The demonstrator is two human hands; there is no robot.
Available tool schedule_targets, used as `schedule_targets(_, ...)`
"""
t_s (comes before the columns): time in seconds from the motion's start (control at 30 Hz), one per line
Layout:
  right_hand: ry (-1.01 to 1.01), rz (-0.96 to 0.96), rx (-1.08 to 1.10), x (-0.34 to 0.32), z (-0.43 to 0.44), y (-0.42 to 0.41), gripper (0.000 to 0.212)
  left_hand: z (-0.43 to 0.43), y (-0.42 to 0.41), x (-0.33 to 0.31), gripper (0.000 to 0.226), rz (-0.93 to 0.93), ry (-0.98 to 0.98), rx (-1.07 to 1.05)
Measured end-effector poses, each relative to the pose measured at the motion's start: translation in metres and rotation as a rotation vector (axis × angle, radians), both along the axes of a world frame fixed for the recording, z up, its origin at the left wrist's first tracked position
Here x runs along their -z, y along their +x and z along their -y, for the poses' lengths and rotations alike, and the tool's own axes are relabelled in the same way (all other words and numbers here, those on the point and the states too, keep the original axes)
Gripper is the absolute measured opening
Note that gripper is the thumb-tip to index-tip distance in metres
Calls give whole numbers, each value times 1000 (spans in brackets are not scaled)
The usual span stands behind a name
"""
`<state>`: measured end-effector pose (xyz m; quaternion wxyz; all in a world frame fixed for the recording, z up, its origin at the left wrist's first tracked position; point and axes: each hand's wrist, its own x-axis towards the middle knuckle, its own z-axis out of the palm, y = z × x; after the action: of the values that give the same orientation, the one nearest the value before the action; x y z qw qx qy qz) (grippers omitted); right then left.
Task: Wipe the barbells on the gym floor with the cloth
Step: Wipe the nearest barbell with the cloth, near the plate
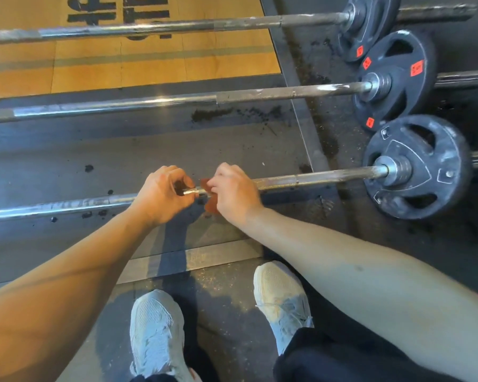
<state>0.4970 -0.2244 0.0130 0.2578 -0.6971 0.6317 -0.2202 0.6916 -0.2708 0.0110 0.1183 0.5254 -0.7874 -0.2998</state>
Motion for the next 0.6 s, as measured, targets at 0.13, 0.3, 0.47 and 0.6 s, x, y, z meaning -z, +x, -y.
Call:
schedule_targets(0.13, -37, -22, -1, -7, -12, -46, 22, 6, -9, 0, 17, 27, -47, 80)
schedule_targets(0.3, -77, -78, 316, -3, -44, -153, 34, 2, -44, -1, 27, -24, -75, 165)
schedule_targets(0.47, -85, -50, 780, -2, -52, -201, 20, 0, -85, 9, 26, -68, -33, 199)
schedule_targets(0.6, -95, 54, 824, -1, -47, -149, 19, 0, -107, 12, 22, -74, 15, 191)
